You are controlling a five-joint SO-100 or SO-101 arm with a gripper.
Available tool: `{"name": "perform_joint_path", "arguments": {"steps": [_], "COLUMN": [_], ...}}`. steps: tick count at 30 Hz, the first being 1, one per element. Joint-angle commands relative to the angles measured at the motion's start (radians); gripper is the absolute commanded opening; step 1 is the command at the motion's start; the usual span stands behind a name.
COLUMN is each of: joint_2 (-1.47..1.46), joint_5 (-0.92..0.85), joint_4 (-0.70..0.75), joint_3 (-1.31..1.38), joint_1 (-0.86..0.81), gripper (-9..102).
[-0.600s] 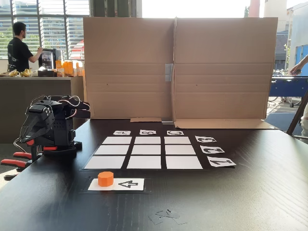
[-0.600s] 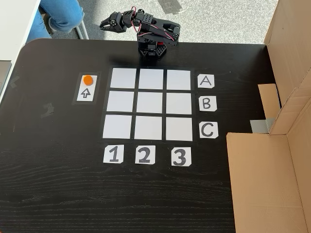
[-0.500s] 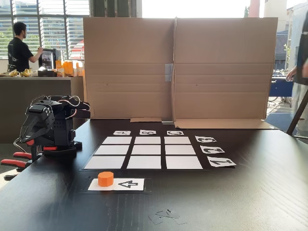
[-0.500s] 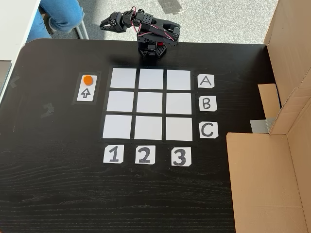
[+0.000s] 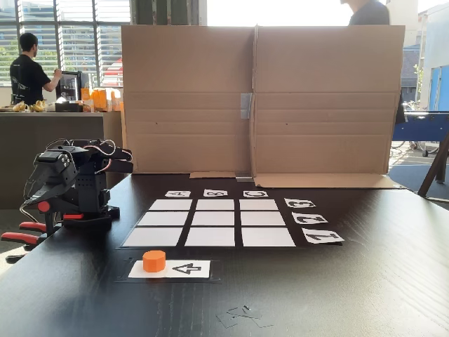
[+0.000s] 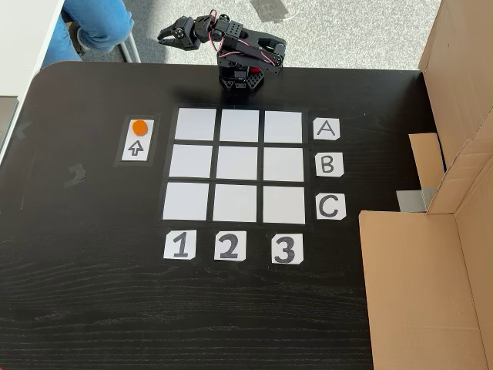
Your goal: Pick up the round, orange token and place it in the grid on square A2.
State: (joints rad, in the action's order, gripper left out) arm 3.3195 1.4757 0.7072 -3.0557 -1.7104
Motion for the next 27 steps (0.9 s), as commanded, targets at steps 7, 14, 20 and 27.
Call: {"name": "perform_joint_path", "arguments": {"steps": [7,14,20,27], "joint_2": [0.011,0.006,-0.094,-0.417], "joint_5": [0.008,0.005,0.0,-0.015], "joint_4": [-0.015,-0.015,-0.015,0.057], "joint_3": [-0.002,0.014,0.103,0.38], "joint_1": [-0.011,-0.005,0.0,0.069], "gripper": [0,3,9,15]}}
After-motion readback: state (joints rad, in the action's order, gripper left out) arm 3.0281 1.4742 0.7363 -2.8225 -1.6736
